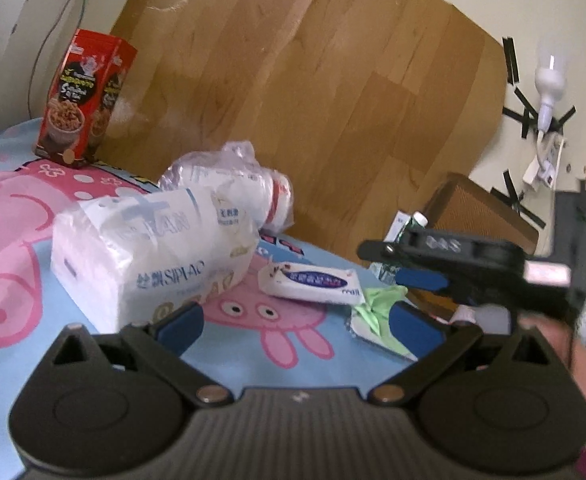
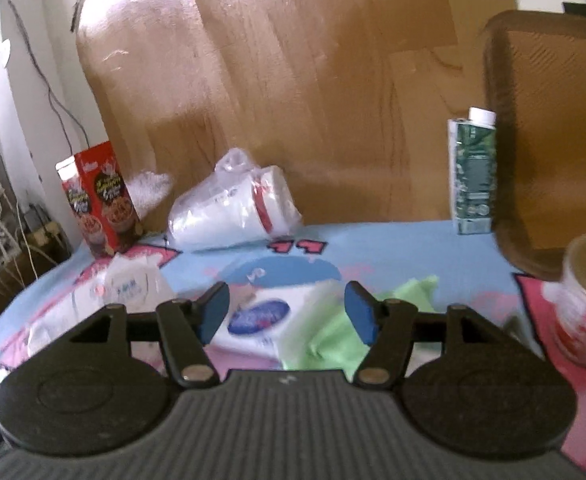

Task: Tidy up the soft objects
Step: 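Grasp the white wet-wipe pack with the right tool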

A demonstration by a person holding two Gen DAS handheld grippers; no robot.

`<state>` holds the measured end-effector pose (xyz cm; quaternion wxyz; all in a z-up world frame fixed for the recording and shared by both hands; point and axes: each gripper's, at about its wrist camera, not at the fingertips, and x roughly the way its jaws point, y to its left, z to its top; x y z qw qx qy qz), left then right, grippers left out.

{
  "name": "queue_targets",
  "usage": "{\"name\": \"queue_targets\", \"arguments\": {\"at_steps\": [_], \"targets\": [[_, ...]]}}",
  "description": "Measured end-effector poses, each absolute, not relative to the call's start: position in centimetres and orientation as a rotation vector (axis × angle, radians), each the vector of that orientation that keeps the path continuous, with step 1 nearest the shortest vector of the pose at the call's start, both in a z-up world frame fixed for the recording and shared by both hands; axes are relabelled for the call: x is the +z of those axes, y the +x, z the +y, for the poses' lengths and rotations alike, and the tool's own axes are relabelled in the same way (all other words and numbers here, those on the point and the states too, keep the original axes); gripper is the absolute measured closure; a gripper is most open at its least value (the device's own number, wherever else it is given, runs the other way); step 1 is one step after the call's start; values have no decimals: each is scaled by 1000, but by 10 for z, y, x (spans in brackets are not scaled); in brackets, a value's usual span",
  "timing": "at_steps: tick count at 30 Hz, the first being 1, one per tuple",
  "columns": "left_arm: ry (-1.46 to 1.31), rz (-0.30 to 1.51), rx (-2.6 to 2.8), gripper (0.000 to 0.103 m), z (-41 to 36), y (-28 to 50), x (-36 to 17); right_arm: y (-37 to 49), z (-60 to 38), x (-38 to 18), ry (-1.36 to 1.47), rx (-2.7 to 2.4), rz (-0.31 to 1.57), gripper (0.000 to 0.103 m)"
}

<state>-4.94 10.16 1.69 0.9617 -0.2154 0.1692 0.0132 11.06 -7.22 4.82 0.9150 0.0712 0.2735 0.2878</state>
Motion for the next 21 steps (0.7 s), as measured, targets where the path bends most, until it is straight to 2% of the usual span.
{"name": "queue_targets", "arguments": {"at_steps": [1, 3, 9, 11, 13, 17, 19, 21], "targets": [[-442, 340, 29, 0, 103, -50, 17, 118, -67, 49, 146, 595, 571, 30], [-450, 338, 31, 0, 104, -49, 17, 131, -58, 48, 134, 583, 586, 28], [-438, 325, 41, 0, 103, -50, 18, 172, -31, 37, 43, 586, 733, 28], [-436, 324, 42, 0, 102, -50, 18, 175, -27, 30, 18, 603, 795, 32], [-440, 323, 43, 0, 103, -51, 18, 168, -27, 26, -16, 637, 809, 50], [-449, 322, 45, 0, 104, -51, 18, 139, -38, 22, -88, 676, 747, 60], [-448, 321, 47, 0, 104, -51, 18, 122, -49, 23, -102, 683, 714, 74], [-447, 320, 50, 0, 104, -52, 18, 110, -60, 24, -104, 696, 689, 82]]}}
